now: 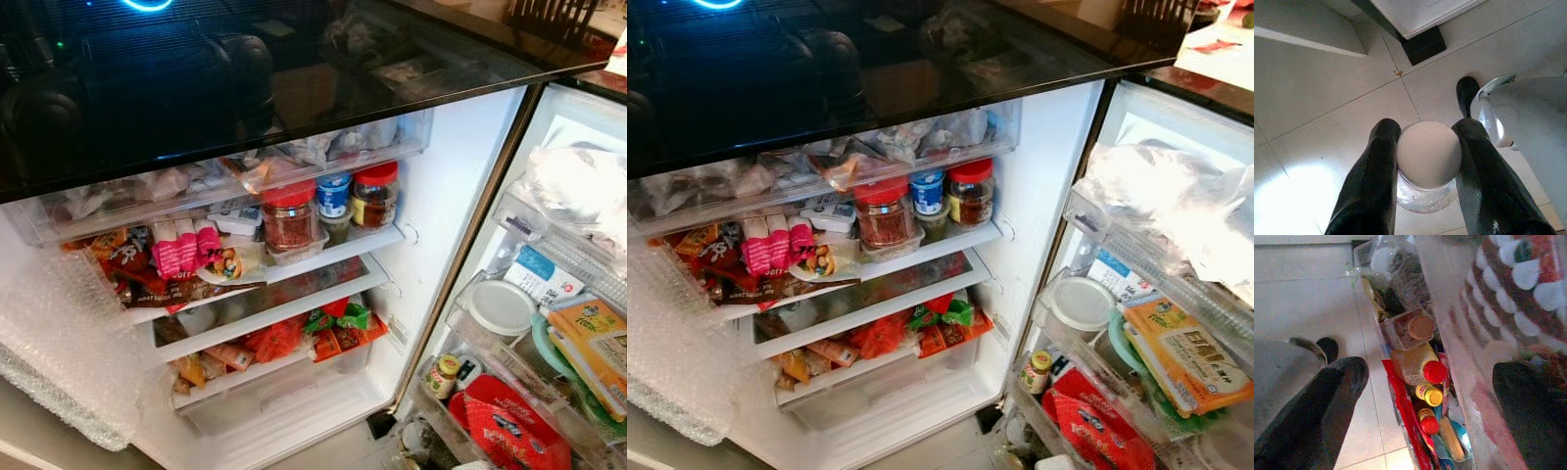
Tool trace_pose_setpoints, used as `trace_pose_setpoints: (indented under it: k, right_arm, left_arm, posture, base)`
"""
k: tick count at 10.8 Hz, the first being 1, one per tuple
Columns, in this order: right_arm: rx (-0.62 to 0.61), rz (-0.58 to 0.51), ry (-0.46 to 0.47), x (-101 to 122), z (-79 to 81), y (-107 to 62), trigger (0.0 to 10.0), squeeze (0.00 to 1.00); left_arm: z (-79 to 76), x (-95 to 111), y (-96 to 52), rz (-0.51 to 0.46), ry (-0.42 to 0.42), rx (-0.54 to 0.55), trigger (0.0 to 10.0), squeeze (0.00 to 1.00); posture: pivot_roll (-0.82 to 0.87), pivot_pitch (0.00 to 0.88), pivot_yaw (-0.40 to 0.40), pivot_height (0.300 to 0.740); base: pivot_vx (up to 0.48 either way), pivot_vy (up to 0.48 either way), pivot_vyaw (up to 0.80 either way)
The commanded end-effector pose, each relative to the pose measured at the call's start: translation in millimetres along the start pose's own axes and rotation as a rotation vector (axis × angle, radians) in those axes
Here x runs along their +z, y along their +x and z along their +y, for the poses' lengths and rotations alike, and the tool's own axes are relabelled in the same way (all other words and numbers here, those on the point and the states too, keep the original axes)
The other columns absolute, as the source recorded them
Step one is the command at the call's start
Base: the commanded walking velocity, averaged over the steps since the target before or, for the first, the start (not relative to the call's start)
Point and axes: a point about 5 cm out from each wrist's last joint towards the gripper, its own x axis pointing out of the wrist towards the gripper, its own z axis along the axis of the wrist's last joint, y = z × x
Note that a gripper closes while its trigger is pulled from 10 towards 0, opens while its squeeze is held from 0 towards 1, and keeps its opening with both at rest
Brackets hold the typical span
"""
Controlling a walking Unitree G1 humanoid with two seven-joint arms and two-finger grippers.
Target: Restocking fridge
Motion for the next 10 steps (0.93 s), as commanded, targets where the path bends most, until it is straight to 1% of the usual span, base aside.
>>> trace_pose_setpoints:
  k: [1, 2, 5, 6, 7, 8, 9, 10]
  right_arm:
    - [-0.072, 0.018, 0.069, 2.8, -32.2, 3.1, 10.0, 0.0]
    - [-0.044, 0.023, 0.132, 2.6, -27.1, 3.1, 10.0, 0.0]
    - [-0.075, 0.031, 0.117, -0.2, -29.2, 2.4, 10.0, 0.0]
    - [-0.074, 0.034, 0.129, -1.0, -31.5, 2.4, 10.0, 0.0]
    - [-0.042, 0.036, 0.153, -0.6, -28.5, 2.6, 10.0, 0.0]
    - [0.018, 0.034, 0.184, 0.8, -20.3, 2.7, 10.0, 0.0]
    - [0.094, 0.031, 0.192, 2.8, -8.5, 2.4, 10.0, 0.0]
    - [0.135, 0.038, 0.198, 2.6, -0.2, 1.7, 10.0, 0.0]
  left_arm:
    - [-0.1, -3.1, -0.5, 0.011, 0.014, -0.005, 10.0, 0.0]
    - [0.0, -3.1, -0.5, 0.011, 0.014, -0.005, 10.0, 0.0]
    - [0.6, -2.9, -0.5, 0.011, 0.018, -0.003, 10.0, 0.0]
    - [0.8, -2.9, -0.5, 0.012, 0.019, -0.003, 10.0, 0.0]
    - [0.8, -2.8, -0.5, 0.011, 0.019, -0.004, 10.0, 0.0]
    - [0.7, -2.6, -0.5, 0.009, 0.018, -0.007, 10.0, 0.0]
    - [0.2, -2.2, -0.5, 0.002, 0.012, -0.011, 10.0, 0.0]
    - [0.1, -2.0, -0.5, 0.0, 0.012, -0.011, 10.0, 0.0]
  posture:
    - [0.0, 0.0, 0.016, 0.74]
    - [0.0, 0.0, 0.018, 0.74]
    - [0.0, 0.0, 0.024, 0.74]
    - [0.0, 0.0, 0.023, 0.74]
    - [0.0, 0.0, 0.024, 0.74]
    - [0.0, 0.0, 0.024, 0.74]
    - [0.0, 0.0, 0.023, 0.74]
    - [0.0, 0.0, 0.023, 0.74]
  base:
    - [0.0, 0.0, 0.0]
    - [0.0, 0.0, 0.0]
    - [0.0, 0.0, 0.0]
    - [0.0, 0.0, 0.0]
    - [0.0, 0.0, 0.0]
    - [0.0, 0.0, 0.0]
    - [0.0, 0.0, 0.0]
    - [0.0, 0.0, 0.0]
